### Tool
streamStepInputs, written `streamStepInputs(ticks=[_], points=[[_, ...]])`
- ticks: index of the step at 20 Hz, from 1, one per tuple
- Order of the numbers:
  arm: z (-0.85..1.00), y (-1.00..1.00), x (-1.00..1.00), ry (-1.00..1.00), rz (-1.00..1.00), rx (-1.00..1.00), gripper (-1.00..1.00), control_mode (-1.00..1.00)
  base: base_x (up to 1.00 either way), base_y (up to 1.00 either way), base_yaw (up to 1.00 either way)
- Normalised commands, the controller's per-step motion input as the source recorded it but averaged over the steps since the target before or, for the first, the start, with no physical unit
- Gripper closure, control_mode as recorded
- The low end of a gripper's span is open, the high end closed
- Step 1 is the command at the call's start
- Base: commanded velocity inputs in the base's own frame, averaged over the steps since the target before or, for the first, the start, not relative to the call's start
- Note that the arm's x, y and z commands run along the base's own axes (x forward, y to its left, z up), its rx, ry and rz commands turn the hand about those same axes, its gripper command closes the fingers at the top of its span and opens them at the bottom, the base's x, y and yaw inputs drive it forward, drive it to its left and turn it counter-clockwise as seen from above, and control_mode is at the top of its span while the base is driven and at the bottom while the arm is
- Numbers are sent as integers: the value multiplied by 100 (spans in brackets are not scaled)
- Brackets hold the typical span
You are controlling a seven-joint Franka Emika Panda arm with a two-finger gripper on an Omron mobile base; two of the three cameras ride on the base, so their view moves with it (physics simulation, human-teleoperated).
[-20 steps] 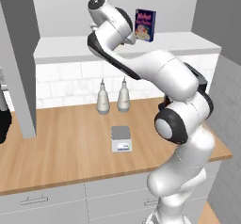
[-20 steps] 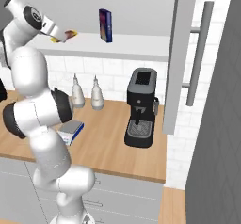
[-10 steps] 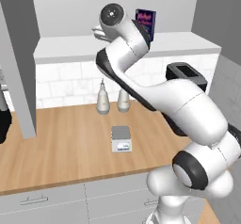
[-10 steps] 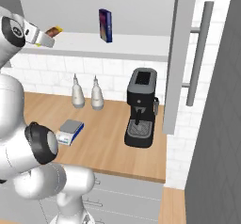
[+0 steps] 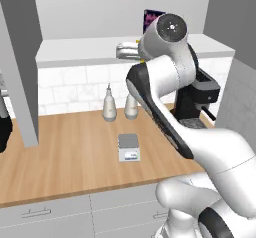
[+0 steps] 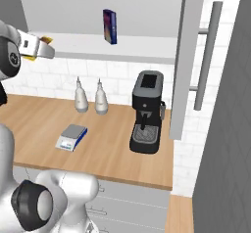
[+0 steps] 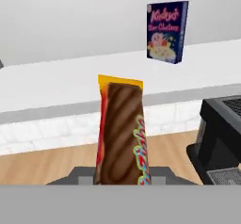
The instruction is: Pick the bar and place it on the digital scale for weighing, and close the cabinet.
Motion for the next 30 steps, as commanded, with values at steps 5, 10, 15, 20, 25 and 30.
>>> streamStepInputs(ticks=[5,10,15,20,25,30], points=[[-16,-24,-100,0,33,-16,100,-100,0,0,0],[-58,-22,-100,0,43,-25,100,-100,0,0,0],[-72,-5,-75,0,52,-16,100,-100,0,0,0],[-68,-7,1,-3,46,0,100,-100,0,0,0],[-77,18,37,5,21,-9,100,-100,0,0,0],[-64,11,61,7,9,-4,100,-100,0,0,0]])
